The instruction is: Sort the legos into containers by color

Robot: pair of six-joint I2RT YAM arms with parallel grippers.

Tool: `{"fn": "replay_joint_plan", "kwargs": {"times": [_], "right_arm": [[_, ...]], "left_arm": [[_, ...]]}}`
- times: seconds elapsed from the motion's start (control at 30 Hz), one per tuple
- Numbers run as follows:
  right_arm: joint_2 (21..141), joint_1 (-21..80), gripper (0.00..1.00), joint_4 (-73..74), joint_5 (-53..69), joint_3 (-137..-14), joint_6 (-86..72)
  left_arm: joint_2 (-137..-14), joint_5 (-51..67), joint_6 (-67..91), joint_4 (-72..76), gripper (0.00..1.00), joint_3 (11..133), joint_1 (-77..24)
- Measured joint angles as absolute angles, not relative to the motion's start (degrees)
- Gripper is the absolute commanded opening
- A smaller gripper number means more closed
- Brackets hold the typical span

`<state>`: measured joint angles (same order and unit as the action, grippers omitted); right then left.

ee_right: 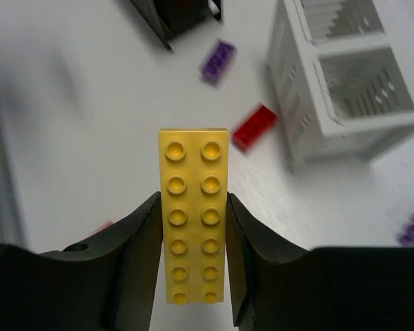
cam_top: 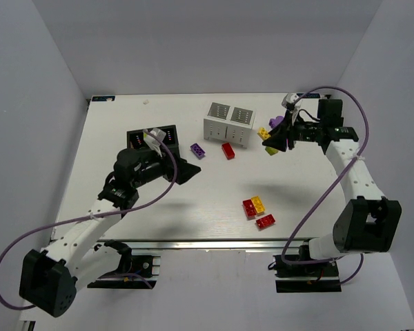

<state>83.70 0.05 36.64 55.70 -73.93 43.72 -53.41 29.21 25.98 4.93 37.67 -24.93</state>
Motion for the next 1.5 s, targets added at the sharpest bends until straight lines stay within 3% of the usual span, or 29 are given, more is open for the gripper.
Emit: {"fn": "replay_joint_plan", "kwargs": {"times": [0.17,0.4,0.57,0.83,1.5], "right_arm": [[81.47,2.22,0.0,5.1,66.87,-65.45,1.69],[87.46,5.28,0.0,-48.49,70.13,-53.87,-57.34],[94.65,6.98,0.0,-64.49,69.65,-53.87,-83.88],[94.06,8.14,0.0,-72.36,69.38,-53.89,-94.35],[91.42,9.02,0.0,-73.95,70.87,-53.41,-88.82]], "left_arm": [[-61.63,32.97,34.52,19.44,0.98,36.34,-26.74],[-70.52,33.04,39.07,31.44,0.98,39.64,-33.21],[-75.79,31.29,39.42,35.79,0.98,42.63,-37.65],[-82.76,25.89,37.98,36.16,0.98,49.12,-41.98],[-89.08,25.5,45.41,44.25,0.98,53.47,-42.61]]}}
